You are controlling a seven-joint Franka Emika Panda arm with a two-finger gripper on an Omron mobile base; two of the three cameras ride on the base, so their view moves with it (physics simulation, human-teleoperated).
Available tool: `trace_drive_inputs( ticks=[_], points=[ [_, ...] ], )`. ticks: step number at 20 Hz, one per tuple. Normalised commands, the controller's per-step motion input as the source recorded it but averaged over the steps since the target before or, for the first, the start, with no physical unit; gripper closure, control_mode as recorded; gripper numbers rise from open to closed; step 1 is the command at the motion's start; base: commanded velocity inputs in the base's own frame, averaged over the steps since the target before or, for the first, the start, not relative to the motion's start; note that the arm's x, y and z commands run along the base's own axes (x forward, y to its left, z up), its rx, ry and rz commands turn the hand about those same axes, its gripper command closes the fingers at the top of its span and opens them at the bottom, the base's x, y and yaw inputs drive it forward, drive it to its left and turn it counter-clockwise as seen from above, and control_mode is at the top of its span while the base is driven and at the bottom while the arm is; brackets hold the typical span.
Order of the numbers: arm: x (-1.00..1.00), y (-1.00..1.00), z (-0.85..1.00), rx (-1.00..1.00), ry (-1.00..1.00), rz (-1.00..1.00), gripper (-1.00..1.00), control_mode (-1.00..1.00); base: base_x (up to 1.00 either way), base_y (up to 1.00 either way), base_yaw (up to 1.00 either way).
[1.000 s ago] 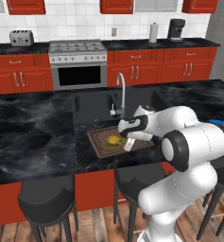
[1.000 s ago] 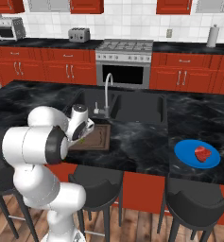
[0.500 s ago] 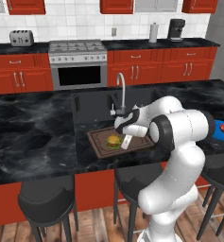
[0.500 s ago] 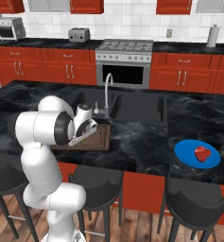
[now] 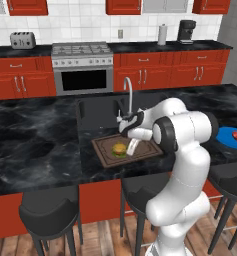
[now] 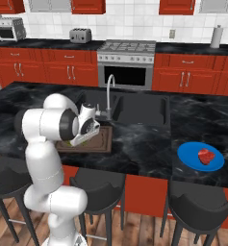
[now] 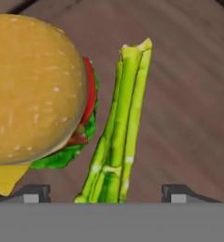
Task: Create a steak meal by picking up the steak and asparagus from the tray and placing them on the plate. Leave the hamburger on the tray.
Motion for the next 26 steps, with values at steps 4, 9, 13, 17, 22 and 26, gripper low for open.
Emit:
trace_drive_inputs(
  ticks=[4,9,13,17,22,26],
  points=[
    [0.06,0.38,-0.54,-0.07,0.00,0.00,1.00,-1.00,0.00,0.00,0.00],
    [0.00,0.34,-0.58,-0.05,-0.05,0.00,1.00,-1.00,0.00,0.00,0.00],
    [0.09,0.18,-0.21,-0.01,-0.10,0.00,1.00,-1.00,0.00,0.00,0.00],
    [-0.25,-0.22,0.13,0.00,-0.16,-0.05,1.00,-1.00,0.00,0.00,0.00],
    [-0.59,-0.75,0.47,0.05,-0.21,-0.17,1.00,-1.00,0.00,0.00,0.00],
    [-0.57,-0.95,0.60,0.08,-0.14,-0.29,1.00,-1.00,0.00,0.00,0.00]
  ],
)
